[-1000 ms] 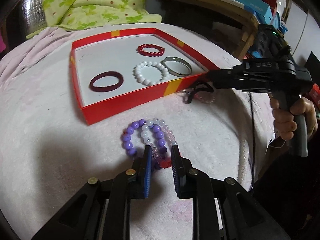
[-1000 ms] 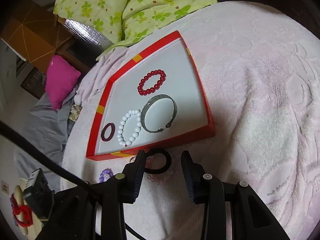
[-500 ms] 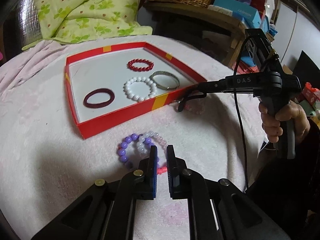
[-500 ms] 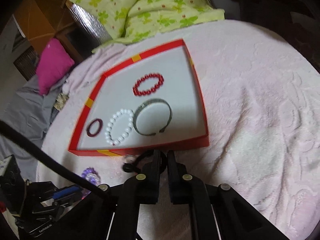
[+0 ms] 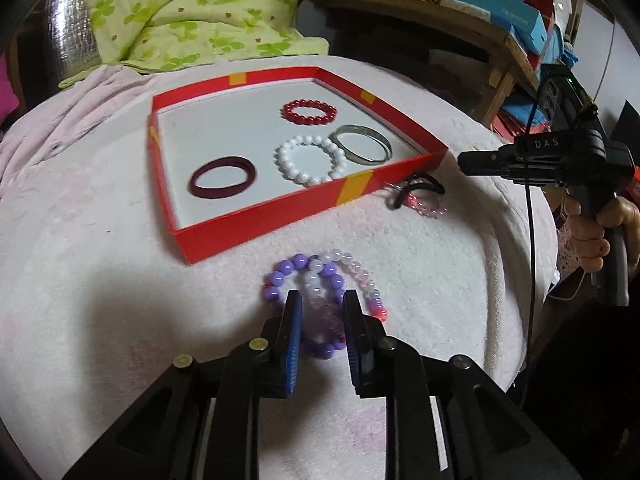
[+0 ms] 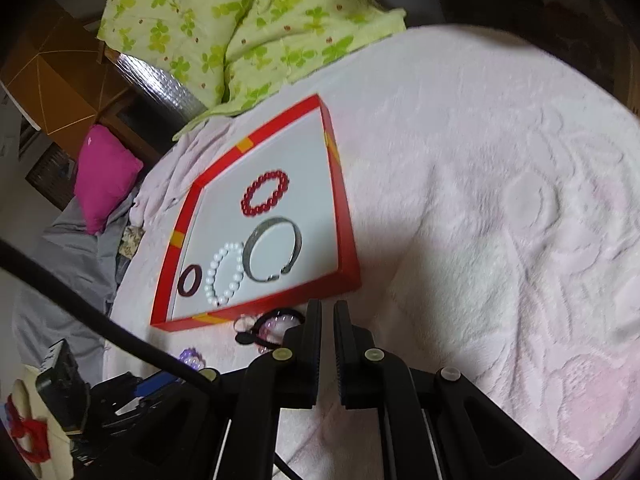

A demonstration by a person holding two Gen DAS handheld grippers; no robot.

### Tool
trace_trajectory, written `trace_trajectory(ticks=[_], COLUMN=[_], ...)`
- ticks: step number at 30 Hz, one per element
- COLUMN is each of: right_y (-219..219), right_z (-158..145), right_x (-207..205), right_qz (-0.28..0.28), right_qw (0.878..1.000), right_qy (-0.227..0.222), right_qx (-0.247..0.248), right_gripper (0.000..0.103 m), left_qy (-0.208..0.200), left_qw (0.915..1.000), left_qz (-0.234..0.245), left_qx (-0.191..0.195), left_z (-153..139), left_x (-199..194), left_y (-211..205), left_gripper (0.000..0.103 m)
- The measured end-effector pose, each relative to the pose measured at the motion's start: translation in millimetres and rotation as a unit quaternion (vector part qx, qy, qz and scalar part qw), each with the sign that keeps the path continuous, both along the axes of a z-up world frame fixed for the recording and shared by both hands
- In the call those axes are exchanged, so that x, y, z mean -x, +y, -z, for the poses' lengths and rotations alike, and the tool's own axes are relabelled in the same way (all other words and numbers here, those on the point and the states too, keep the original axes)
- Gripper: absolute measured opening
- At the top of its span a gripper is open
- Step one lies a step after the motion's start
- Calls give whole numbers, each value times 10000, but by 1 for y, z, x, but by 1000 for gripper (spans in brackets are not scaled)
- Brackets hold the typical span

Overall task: Organize jewelry
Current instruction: 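Carry the crystal bracelet with the left tool while the right tool carries the hair tie toward the tray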

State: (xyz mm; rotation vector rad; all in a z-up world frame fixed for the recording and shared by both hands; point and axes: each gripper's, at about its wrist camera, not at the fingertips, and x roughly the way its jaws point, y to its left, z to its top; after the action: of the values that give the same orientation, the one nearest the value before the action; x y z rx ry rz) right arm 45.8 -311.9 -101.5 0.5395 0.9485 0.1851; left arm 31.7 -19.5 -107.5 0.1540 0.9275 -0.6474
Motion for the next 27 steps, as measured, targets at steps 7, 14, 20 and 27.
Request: trace_trajectory(ticks=[7, 14, 20, 27], right_y=[17, 27, 31, 22], right_z=[2, 11, 27, 46], right_x=[-3, -6, -12, -17], right_qz=[-407, -719, -427, 219], right_qw=[9990, 9875, 9791, 9653], right_qy=[153, 304, 639, 986], right_qx=[-96, -1370, -1883, -2409], right_gripper=[9, 11, 12, 19], left_qy=[111, -41, -188, -200], left_qw=[9999, 9999, 9991, 9983], left_qz=[-45, -69, 41, 196], left_qx=[-57, 113, 376, 502], left_z=[8, -3, -18, -22], left_x=[-3, -2, 4, 12], left_y=[-5, -4, 1, 6], left_gripper=[18, 10, 8, 8])
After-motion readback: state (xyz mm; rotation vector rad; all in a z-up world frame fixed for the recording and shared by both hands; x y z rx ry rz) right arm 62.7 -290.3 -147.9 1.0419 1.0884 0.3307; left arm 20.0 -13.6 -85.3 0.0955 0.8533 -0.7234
